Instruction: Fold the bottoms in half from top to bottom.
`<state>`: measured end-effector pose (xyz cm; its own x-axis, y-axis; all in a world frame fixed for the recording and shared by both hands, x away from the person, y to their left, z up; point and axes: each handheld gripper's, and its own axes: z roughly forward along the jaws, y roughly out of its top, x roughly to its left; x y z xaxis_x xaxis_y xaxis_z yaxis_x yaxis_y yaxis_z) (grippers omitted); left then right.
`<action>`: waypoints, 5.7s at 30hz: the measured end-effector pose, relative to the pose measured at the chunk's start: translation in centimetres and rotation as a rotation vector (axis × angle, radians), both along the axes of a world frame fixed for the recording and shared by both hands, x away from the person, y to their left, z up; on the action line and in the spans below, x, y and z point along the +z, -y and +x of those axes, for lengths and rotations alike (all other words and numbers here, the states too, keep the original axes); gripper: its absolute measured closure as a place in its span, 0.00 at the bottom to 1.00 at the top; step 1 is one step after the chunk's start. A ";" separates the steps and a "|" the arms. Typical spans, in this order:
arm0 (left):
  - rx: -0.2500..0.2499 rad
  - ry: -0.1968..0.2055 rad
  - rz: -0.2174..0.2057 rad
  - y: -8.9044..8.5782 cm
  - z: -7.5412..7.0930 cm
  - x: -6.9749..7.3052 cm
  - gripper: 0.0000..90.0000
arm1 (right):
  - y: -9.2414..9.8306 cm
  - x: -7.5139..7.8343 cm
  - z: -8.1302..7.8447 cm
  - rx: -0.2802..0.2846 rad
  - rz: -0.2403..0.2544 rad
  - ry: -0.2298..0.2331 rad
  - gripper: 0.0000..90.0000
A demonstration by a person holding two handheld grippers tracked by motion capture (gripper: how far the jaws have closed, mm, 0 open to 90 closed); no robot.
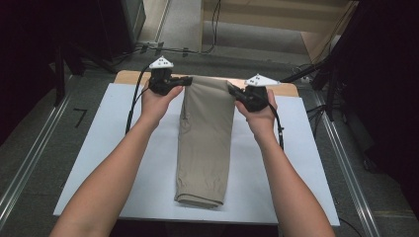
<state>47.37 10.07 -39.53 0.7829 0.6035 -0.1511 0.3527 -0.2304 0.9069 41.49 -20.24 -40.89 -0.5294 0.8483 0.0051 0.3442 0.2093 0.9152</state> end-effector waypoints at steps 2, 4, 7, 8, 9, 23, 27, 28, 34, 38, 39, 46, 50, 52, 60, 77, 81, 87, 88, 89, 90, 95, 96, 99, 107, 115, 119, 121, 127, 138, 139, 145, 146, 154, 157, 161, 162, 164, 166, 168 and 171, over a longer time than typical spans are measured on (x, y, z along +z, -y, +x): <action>-0.017 0.009 0.000 -0.4 -1.3 -0.7 0.99 | -0.1 -0.8 -1.5 0.020 -0.013 0.008 0.95; -0.031 0.013 0.004 -0.7 -2.7 -1.4 0.99 | -0.2 -1.5 -3.0 0.038 -0.013 0.008 0.95; -0.046 0.017 0.004 -1.1 -4.5 -2.2 0.99 | -0.6 -2.4 -5.1 0.059 -0.012 0.010 0.95; -0.051 0.016 0.005 -1.2 -5.1 -2.4 0.99 | -0.7 -2.6 -5.7 0.065 -0.007 0.010 0.95; -0.054 0.018 0.002 -1.2 -5.7 -2.6 0.99 | -0.8 -2.8 -6.2 0.071 -0.004 0.009 0.95; -0.096 0.016 0.040 -2.4 -11.9 -5.9 0.99 | -1.0 -5.9 -12.1 0.112 0.044 -0.029 0.95; -0.110 0.019 0.046 -2.6 -13.5 -6.5 0.99 | -1.1 -6.7 -13.3 0.119 0.037 -0.033 0.95; -0.112 0.020 0.044 -2.7 -13.8 -6.7 0.99 | -1.1 -6.9 -13.7 0.120 0.037 -0.036 0.95; -0.139 0.013 0.048 -3.0 -15.7 -7.4 0.99 | -1.1 -7.6 -15.5 0.129 0.032 -0.040 0.95; -0.150 0.007 0.036 -3.5 -16.9 -7.6 0.99 | -1.1 -7.6 -16.7 0.133 0.037 -0.032 0.95; -0.150 0.006 0.031 -3.6 -17.2 -7.7 0.99 | -1.2 -7.6 -17.0 0.138 0.038 -0.029 0.95; -0.163 0.010 0.041 -4.4 -19.4 -8.2 0.99 | -1.6 -7.8 -19.1 0.163 0.029 -0.030 0.95; -0.173 0.002 0.038 -4.8 -20.6 -8.4 0.99 | -1.7 -8.1 -20.2 0.174 0.027 -0.033 0.95; -0.183 0.003 0.046 -4.8 -21.2 -8.6 0.99 | -1.7 -8.2 -20.6 0.178 0.017 -0.033 0.95; -0.198 -0.005 0.056 -5.1 -22.6 -9.0 0.99 | -1.6 -8.6 -22.4 0.183 0.036 -0.059 0.95; -0.239 -0.021 0.064 -5.7 -24.7 -9.3 0.98 | -1.7 -8.8 -24.7 0.216 0.057 -0.084 0.94; -0.247 -0.023 0.067 -5.7 -25.1 -9.2 0.98 | -1.7 -8.7 -25.2 0.223 0.053 -0.082 0.93; -0.268 -0.014 0.072 -5.9 -25.9 -9.1 0.97 | -1.4 -8.7 -26.1 0.242 0.061 -0.093 0.92; -0.268 -0.013 0.076 -5.9 -26.1 -9.1 0.97 | -1.4 -8.7 -26.3 0.245 0.062 -0.093 0.92; -0.274 -0.016 0.079 -5.9 -26.3 -9.1 0.96 | -1.4 -8.7 -26.5 0.245 0.060 -0.094 0.92; -0.285 -0.023 0.080 -6.0 -26.4 -9.2 0.95 | -1.4 -8.7 -26.6 0.247 0.058 -0.092 0.92; -0.385 -0.016 0.096 -6.4 -27.4 -9.1 0.89 | -1.1 -8.7 -27.6 0.277 0.064 -0.113 0.89; -0.413 -0.021 0.098 -6.4 -27.6 -9.1 0.87 | -1.0 -8.7 -27.8 0.296 0.063 -0.121 0.86; -0.474 -0.014 0.102 -6.8 -28.2 -8.9 0.76 | -0.6 -8.4 -28.8 0.373 0.094 -0.113 0.72; -0.383 -0.007 -0.043 -5.8 -27.3 -7.1 0.70 | -0.8 -6.9 -28.7 0.301 0.179 -0.070 0.77; -0.322 -0.135 0.154 -3.0 -27.4 -10.8 0.92 | -4.7 -10.0 -26.8 0.264 0.028 -0.207 0.90; -0.326 -0.138 0.200 -2.9 -28.0 -11.5 0.89 | -5.2 -11.4 -27.6 0.290 0.011 -0.297 0.90; -0.334 -0.141 0.201 -2.9 -28.0 -11.5 0.86 | -5.4 -12.0 -28.0 0.296 -0.007 -0.303 0.87; -0.358 -0.124 0.159 -3.2 -28.4 -10.2 0.62 | -5.4 -11.0 -28.4 0.328 -0.006 -0.260 0.63; -0.311 -0.092 0.076 -4.3 -25.2 -6.7 0.08 | -2.9 -6.6 -26.0 0.304 0.041 -0.178 0.26; -0.315 -0.088 0.066 -4.4 -24.7 -6.5 0.07 | -2.8 -6.2 -25.5 0.303 0.039 -0.178 0.23; -0.310 -0.094 0.040 -4.0 -20.7 -5.7 0.02 | -2.4 -5.2 -21.6 0.292 0.032 -0.171 0.09; -0.311 -0.096 0.043 -3.7 -20.0 -5.7 0.02 | -2.4 -5.2 -20.8 0.288 0.031 -0.178 0.05; -0.265 -0.183 0.074 -1.9 -13.4 -7.7 0.02 | -2.5 -6.4 -13.9 0.273 0.010 -0.250 0.00; -0.230 -0.236 0.071 -1.5 -11.6 -8.4 0.07 | -2.4 -7.5 -11.5 0.240 0.007 -0.292 0.00; -0.196 -0.271 0.122 -0.9 -9.9 -9.2 0.20 | -2.0 -8.7 -9.0 0.215 0.015 -0.349 0.14; -0.186 -0.280 0.137 -0.8 -9.6 -9.5 0.23 | -1.9 -9.1 -8.6 0.202 0.017 -0.367 0.15; -0.179 -0.294 0.165 -0.7 -9.1 -10.1 0.29 | -1.8 -9.7 -7.8 0.173 0.001 -0.394 0.24; -0.165 -0.316 0.192 -0.7 -8.8 -10.7 0.35 | -1.8 -10.2 -7.5 0.167 -0.023 -0.397 0.33; -0.139 -0.334 0.216 -0.9 -8.7 -11.0 0.45 | -2.0 -10.7 -7.4 0.180 -0.052 -0.413 0.43; -0.139 -0.331 0.226 -1.1 -8.8 -11.0 0.55 | -2.0 -10.7 -7.6 0.184 -0.056 -0.417 0.58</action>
<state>38.59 11.12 -50.53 0.7906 0.5428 -0.2834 0.5677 -0.4766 0.6713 33.84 -18.27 -51.64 -0.6340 0.7452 0.2065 0.6333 0.3472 0.6916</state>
